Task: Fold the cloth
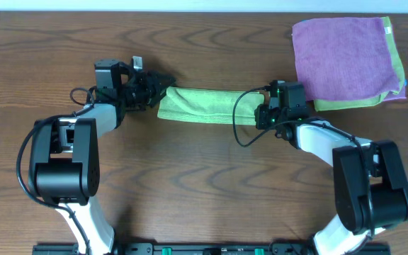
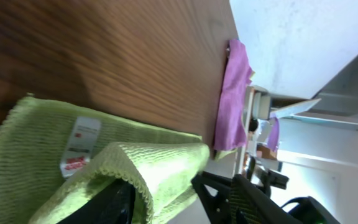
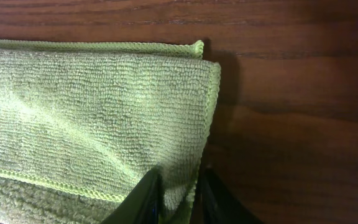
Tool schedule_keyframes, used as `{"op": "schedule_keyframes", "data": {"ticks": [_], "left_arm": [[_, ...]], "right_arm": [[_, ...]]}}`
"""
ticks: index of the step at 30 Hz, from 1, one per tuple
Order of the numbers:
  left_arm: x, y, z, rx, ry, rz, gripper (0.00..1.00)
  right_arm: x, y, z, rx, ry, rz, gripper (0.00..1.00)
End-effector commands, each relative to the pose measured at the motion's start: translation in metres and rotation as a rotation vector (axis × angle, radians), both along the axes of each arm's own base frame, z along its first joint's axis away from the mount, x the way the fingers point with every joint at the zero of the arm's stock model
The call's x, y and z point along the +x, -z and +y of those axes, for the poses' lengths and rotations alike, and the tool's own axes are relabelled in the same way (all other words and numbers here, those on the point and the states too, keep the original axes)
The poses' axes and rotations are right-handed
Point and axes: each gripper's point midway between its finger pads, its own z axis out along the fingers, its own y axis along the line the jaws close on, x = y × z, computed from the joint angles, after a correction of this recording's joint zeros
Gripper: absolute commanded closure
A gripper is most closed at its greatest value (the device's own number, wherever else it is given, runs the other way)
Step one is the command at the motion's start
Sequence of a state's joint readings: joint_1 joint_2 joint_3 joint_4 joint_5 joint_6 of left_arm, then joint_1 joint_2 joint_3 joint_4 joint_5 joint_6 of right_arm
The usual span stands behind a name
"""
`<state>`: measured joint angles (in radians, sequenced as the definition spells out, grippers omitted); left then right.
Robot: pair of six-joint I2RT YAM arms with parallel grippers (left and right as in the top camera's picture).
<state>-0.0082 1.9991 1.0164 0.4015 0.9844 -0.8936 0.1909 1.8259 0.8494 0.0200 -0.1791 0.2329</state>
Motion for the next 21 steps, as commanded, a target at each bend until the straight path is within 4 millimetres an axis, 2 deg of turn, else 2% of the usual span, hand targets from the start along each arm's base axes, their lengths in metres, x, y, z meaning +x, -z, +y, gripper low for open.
{"op": "schedule_keyframes", "data": {"ticks": [1, 12, 21], "left_arm": [[0.002, -0.02, 0.002, -0.044, 0.01, -0.015, 0.5], [0.0, -0.033, 0.013, -0.121, 0.034, -0.017, 0.5], [-0.001, -0.028, 0.014, -0.103, 0.033, -0.013, 0.48]], "right_arm": [[-0.002, 0.005, -0.005, -0.017, 0.004, 0.015, 0.76], [-0.002, 0.005, -0.005, -0.017, 0.004, 0.016, 0.76], [-0.002, 0.005, -0.005, -0.017, 0.005, 0.016, 0.77]]}}
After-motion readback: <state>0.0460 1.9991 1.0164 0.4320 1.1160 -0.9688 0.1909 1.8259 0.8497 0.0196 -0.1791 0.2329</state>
